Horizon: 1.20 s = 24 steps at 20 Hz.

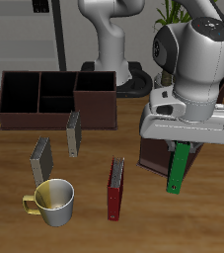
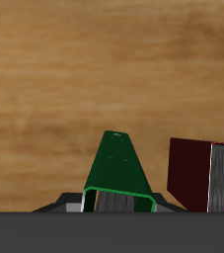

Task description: Place the green book into the left desk caddy's left compartment

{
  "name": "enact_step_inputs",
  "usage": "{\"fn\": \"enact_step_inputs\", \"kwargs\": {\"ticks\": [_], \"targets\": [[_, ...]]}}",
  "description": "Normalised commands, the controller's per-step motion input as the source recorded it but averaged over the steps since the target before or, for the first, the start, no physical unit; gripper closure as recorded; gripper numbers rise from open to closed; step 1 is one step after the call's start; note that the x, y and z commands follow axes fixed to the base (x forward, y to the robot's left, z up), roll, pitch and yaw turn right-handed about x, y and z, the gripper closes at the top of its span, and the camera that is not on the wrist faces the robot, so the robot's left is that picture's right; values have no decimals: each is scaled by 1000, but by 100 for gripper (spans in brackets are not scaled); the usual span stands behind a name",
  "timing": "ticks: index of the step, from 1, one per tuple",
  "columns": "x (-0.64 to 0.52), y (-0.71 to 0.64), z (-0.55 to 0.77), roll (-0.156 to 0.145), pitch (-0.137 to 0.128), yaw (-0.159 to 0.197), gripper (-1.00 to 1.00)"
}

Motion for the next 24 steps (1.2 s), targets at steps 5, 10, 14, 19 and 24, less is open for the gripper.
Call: {"fn": "enact_step_inputs", "kwargs": {"ticks": [5, 10, 14, 19, 24], "targets": [[-442, -302, 780, -19, -82, -47, 100], [-474, -286, 652, -26, -78, -22, 100], [-520, -223, 481, -17, -53, -44, 100], [-505, -20, 305, 17, -23, -61, 100], [-610, -89, 292, -17, -26, -71, 100]]}}
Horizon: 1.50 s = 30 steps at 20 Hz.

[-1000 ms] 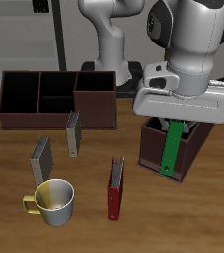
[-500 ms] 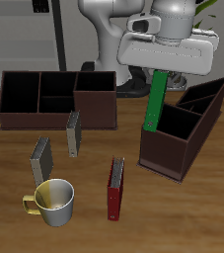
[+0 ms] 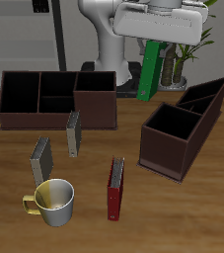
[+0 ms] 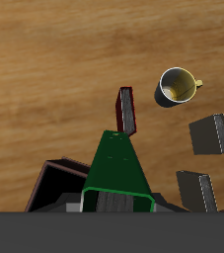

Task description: Place the green book into the left desk caddy's left compartment

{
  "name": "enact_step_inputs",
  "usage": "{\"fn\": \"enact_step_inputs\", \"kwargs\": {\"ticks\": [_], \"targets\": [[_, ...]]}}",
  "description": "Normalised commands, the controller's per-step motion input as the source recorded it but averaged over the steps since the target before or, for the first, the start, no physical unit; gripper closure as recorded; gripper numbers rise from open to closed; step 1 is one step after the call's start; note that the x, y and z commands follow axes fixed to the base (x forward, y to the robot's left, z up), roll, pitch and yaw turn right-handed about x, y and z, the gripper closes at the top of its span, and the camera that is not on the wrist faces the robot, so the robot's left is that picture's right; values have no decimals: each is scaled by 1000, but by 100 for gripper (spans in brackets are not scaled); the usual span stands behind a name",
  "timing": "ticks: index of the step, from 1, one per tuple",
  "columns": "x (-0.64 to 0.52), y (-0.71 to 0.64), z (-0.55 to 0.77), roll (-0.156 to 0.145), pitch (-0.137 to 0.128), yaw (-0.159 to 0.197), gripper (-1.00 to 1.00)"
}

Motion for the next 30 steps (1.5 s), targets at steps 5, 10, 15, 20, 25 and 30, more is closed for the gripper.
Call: {"fn": "enact_step_inputs", "kwargs": {"ticks": [5, 10, 15, 20, 25, 30], "targets": [[-455, -83, 170, -9, 9, -62, 100], [-561, 44, 231, 21, -45, -57, 100], [-348, 37, 73, -80, 6, -59, 100], [-562, 288, 133, -7, -31, -15, 100], [-372, 378, 38, 47, -14, -14, 100], [-269, 357, -53, 45, 16, -51, 100]]}}
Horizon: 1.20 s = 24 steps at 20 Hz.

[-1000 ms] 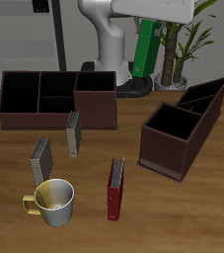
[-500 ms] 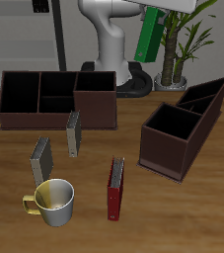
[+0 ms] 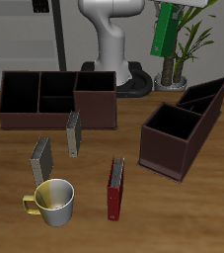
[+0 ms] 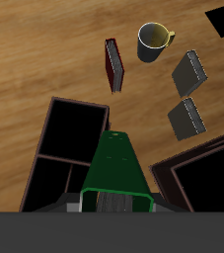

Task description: Place the green book into the left desk caddy's left compartment

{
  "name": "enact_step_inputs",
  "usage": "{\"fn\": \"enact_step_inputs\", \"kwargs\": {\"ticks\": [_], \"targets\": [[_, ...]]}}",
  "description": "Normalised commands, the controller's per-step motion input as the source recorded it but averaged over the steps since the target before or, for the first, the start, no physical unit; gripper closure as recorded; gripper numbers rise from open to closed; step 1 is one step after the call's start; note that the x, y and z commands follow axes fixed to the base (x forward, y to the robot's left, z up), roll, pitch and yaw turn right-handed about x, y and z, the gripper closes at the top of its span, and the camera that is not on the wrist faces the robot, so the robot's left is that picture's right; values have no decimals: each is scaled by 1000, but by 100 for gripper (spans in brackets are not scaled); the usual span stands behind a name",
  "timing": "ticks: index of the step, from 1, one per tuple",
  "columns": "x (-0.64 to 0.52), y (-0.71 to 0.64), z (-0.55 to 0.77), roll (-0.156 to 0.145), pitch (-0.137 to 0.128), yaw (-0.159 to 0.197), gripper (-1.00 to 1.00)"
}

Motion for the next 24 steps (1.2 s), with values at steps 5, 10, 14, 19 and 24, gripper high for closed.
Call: {"fn": "enact_step_inputs", "kwargs": {"ticks": [5, 10, 14, 19, 24], "targets": [[-272, 308, -133, 8, 5, -41, 100], [-220, 264, -179, -7, 13, -56, 100], [-292, 255, -90, 46, 44, -78, 100], [-411, 324, 12, 44, -9, -40, 100], [-414, 255, -164, 58, -10, -2, 100]]}}
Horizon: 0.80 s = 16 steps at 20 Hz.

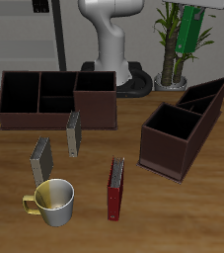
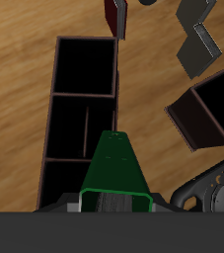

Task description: Place the green book into the left desk caddy's left compartment

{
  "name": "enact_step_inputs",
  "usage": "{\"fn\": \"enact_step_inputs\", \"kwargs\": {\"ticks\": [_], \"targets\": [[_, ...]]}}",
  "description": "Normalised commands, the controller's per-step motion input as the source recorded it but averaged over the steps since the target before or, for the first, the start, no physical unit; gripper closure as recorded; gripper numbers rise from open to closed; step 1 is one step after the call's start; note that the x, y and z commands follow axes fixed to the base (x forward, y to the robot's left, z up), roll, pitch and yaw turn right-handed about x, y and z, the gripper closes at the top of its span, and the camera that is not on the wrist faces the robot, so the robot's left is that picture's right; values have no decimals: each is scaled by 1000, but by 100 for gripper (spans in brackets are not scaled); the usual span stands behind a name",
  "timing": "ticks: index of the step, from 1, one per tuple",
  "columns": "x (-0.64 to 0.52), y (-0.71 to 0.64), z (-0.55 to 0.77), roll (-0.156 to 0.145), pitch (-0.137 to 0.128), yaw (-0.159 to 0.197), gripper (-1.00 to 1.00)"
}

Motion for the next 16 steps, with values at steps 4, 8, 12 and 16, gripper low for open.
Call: {"fn": "enact_step_inputs", "kwargs": {"ticks": [4, 8, 12, 16], "targets": [[-133, 132, -321, 18, 39, 12, 100], [-58, 160, -313, 41, 45, 14, 100], [-131, 348, -294, 77, 60, 12, 100], [-124, 313, -112, 74, 28, 9, 100]]}}
